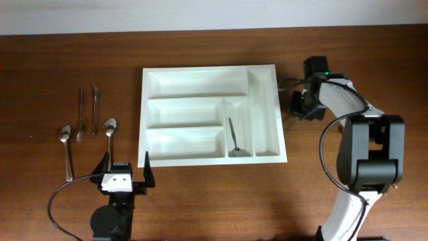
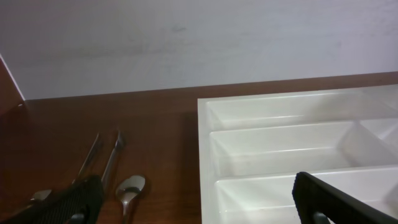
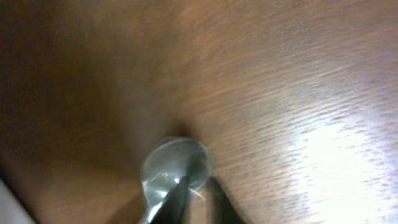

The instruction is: Pack container

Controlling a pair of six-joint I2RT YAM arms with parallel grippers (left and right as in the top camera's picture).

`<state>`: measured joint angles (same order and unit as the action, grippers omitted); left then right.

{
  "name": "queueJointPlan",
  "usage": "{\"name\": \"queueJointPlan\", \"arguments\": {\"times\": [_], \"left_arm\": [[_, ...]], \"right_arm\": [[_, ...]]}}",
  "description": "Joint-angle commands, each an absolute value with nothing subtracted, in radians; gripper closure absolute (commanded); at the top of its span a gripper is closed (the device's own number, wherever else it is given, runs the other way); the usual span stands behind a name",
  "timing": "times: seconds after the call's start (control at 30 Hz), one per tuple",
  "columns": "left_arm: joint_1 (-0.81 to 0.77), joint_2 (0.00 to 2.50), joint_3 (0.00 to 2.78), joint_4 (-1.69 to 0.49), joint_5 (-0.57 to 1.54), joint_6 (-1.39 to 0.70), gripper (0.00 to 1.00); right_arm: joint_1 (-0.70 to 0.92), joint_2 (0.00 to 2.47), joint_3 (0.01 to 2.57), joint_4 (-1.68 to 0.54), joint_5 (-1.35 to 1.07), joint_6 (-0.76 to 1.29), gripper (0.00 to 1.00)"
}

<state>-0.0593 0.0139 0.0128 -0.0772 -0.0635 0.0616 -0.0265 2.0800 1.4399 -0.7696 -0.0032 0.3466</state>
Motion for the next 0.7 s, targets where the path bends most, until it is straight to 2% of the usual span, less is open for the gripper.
{"name": "queueJointPlan", "arguments": {"times": [0.0,0.2,0.3,0.4,0.53,0.67], "left_arm": [[-0.055,0.006,0.009,-0.076,-0.075,0.077,0.01],[-0.055,0.006,0.009,-0.076,-0.075,0.077,0.01],[-0.055,0.006,0.009,-0.076,-0.075,0.077,0.01],[-0.055,0.006,0.009,-0.076,-0.075,0.077,0.01],[-0.055,0.006,0.009,-0.076,-0.075,0.077,0.01],[-0.055,0.006,0.009,-0.076,-0.075,0.077,0.01]], "right_arm": [[-0.044,2.086,1.418,-0.75,0.013,0.346,0.96],[-0.047,2.086,1.398,-0.739,0.013,0.346,0.96],[-0.047,2.086,1.399,-0.739,0.012,0.346,0.67],[-0.047,2.085,1.415,-0.748,0.012,0.346,0.61],[-0.047,2.08,1.474,-0.765,0.012,0.345,0.46],[-0.047,2.08,1.536,-0.751,0.013,0.345,0.35]]}}
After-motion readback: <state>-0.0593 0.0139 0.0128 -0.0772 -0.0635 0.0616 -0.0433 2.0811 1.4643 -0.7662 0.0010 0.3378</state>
